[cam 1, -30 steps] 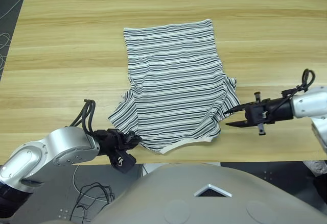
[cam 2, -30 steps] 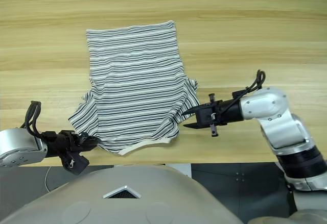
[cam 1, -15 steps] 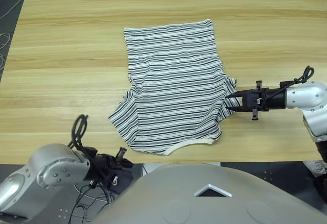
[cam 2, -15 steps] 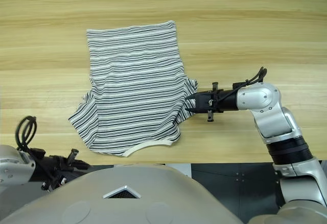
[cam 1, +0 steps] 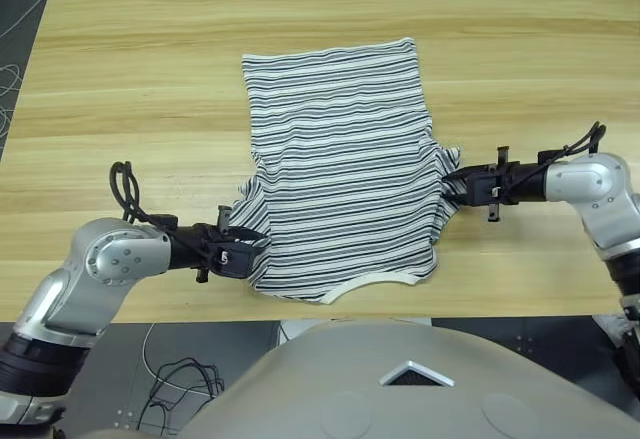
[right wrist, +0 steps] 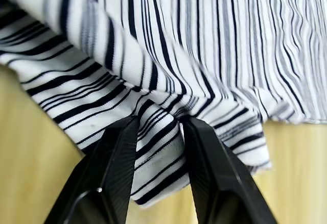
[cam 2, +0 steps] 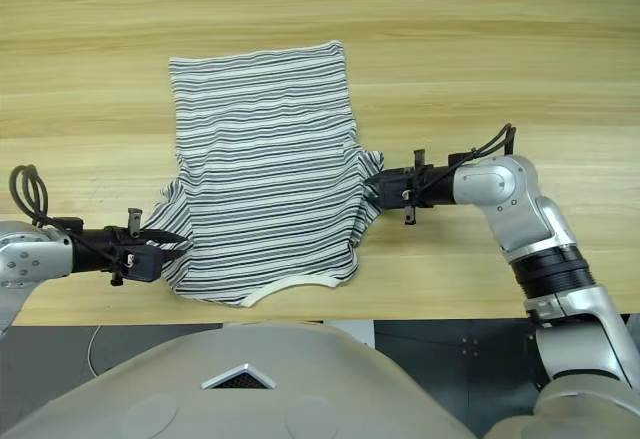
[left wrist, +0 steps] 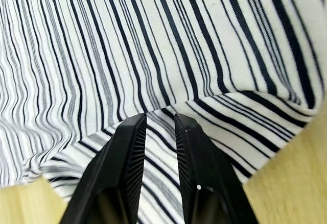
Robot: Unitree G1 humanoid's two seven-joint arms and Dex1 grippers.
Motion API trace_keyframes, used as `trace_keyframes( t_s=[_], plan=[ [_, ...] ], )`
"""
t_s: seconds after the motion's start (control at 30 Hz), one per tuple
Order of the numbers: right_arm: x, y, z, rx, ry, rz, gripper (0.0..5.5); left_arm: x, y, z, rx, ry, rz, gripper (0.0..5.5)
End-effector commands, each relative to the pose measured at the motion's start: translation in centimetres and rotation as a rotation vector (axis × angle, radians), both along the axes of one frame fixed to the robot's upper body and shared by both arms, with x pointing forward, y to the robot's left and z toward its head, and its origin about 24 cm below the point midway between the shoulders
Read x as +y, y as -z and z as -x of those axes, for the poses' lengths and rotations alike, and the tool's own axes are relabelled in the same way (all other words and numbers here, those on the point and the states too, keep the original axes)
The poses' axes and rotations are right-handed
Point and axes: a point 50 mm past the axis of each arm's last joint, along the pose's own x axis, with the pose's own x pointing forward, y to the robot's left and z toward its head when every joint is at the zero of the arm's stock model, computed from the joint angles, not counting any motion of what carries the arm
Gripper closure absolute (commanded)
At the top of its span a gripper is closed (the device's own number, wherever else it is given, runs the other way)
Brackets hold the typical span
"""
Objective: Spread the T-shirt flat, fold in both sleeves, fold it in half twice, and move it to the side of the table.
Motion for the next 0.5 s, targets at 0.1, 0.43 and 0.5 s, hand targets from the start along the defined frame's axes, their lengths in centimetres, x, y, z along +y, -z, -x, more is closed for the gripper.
trace_keyframes(
  t_s=[0.1, 0.43, 0.5],
  plan=[
    [-5.3, 0.4, 2.0, 0.165, 0.039, 0.237, 3.92, 0.1, 0.4, -0.6, -0.037, 0.006, -0.022, 4.48],
    [-3.1, -1.5, 1.0, 0.102, 0.031, 0.090, 3.92, 0.3, 0.1, -0.9, -0.056, 0.001, -0.034, 4.48],
    [-3.1, -2.4, 0.6, 0.070, 0.027, 0.086, 3.92, 0.4, -0.5, -0.9, -0.063, -0.003, -0.031, 4.48]
  ],
)
